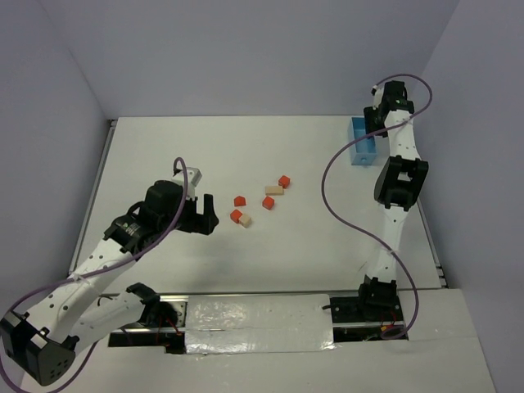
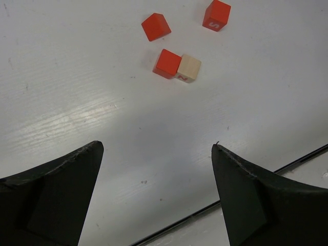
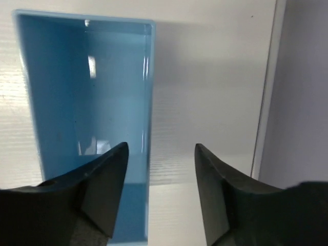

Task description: Build the wood block tower

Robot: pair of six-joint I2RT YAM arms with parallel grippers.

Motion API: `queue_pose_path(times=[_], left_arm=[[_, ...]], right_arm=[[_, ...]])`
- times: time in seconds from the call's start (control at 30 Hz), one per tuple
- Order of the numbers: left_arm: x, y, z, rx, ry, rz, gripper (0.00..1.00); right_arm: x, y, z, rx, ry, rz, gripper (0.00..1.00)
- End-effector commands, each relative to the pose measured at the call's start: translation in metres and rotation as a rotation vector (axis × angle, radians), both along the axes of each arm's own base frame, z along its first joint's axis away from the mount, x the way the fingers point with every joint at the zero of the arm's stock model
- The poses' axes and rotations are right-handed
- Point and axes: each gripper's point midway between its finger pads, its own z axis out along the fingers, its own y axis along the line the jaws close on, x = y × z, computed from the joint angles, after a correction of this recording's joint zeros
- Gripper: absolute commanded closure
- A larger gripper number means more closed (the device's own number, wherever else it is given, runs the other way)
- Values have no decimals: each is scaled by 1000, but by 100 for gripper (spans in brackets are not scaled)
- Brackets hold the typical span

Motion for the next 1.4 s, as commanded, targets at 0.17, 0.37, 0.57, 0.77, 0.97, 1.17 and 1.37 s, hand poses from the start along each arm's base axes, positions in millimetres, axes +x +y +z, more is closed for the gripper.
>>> queue_pose_path(times=[0.17,0.37,0.57,0.77,0.97,1.17,1.37], left_arm=[[10,-1,8,6,-35,5,0],[16,16,14,33,-63,115,0],[26,27,13,61,-52,197,0],[46,0,1,1,76,272,0],[84,-60,-10,176,23,120,8],[110,-87,-42,251,59,1,18],[121,-89,-93,288,163,-74,20]], right_arm=[[25,5,105,111,-305,-50,35],[-1,77,203,224,-454,16,30],[-50,190,225,272,-476,81,31],[-148,250,220,383,-542,7,15],[-261,279,177,551,-485,161,2],[-324,264,128,515,-387,216,0],[-351,277,139,595,-398,313,0]])
